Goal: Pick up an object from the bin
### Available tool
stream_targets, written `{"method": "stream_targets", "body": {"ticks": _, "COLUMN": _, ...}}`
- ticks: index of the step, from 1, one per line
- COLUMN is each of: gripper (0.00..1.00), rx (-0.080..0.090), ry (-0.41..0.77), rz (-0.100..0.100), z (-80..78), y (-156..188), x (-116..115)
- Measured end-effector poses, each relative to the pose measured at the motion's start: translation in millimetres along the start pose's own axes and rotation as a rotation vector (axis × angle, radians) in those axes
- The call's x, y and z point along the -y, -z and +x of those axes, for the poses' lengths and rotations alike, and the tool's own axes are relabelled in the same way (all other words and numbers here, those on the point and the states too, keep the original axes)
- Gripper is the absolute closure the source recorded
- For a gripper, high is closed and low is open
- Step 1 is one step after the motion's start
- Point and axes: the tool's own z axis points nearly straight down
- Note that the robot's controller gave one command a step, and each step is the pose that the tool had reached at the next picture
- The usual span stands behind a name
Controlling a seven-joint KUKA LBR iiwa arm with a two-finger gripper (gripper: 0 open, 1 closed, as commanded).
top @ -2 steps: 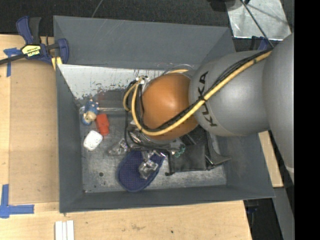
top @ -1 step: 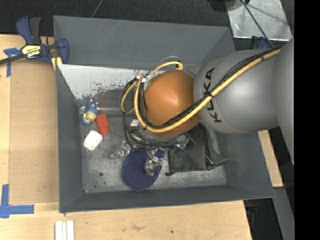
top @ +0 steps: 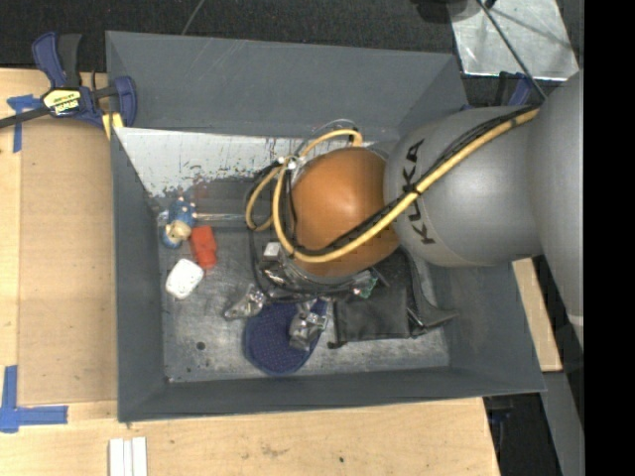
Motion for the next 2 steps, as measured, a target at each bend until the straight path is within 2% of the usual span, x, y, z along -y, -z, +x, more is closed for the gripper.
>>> {"method": "stream_targets", "body": {"ticks": 1, "gripper": 0.00, "rx": -0.001, "ry": -0.001, "rz": 0.002, "z": -2.7, "y": 3.0, "x": -1.3}}
{"method": "stream_targets", "body": {"ticks": 2, "gripper": 1.00, "rx": -0.008, "ry": -0.004, "rz": 0.002, "z": -1.2, "y": 5.0, "x": 0.4}}
